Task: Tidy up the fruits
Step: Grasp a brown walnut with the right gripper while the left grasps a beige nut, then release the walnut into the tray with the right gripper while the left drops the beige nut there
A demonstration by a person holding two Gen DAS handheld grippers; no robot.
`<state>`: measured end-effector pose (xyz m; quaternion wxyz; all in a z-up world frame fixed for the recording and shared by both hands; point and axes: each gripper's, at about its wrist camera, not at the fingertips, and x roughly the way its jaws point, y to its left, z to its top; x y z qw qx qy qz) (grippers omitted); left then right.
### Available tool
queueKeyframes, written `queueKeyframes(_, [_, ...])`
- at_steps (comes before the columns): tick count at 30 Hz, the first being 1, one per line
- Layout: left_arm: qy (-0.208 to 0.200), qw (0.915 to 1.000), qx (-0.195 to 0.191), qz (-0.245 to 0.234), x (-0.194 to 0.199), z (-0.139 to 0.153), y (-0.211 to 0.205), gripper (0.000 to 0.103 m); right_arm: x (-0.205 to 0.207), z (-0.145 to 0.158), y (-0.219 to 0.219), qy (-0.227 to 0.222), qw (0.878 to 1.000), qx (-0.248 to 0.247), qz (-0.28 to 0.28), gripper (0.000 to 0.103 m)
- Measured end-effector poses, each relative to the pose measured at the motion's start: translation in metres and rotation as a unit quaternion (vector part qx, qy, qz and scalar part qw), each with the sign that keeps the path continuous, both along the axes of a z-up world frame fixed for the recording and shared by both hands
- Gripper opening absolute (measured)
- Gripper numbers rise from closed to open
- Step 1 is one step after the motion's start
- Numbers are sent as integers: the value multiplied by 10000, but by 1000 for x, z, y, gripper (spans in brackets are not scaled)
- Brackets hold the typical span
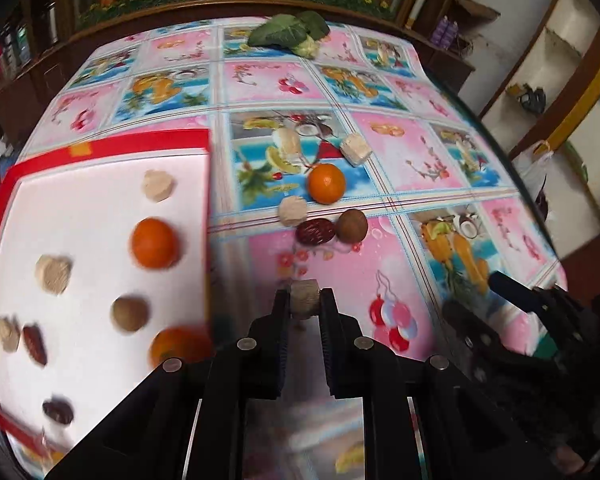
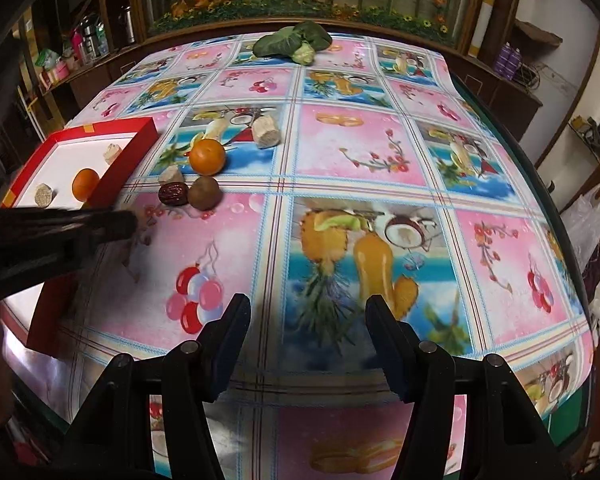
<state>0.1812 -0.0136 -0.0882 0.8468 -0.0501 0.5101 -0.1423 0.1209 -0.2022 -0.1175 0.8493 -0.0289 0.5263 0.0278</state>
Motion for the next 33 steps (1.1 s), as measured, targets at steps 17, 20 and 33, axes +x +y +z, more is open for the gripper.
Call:
queueKeyframes(17, [-260, 9964, -488, 646, -55, 23, 85, 14, 68, -3, 68, 41, 9965, -43, 838, 45])
queueKeyframes(20, [-277, 9961, -503, 675, -54, 21, 90, 14, 79, -7, 66, 225, 9963, 279, 780, 40])
queueKeyframes(33, [-272, 9951, -475, 822, -62, 21, 106, 14, 82, -11, 70, 232, 9974, 177, 662, 25])
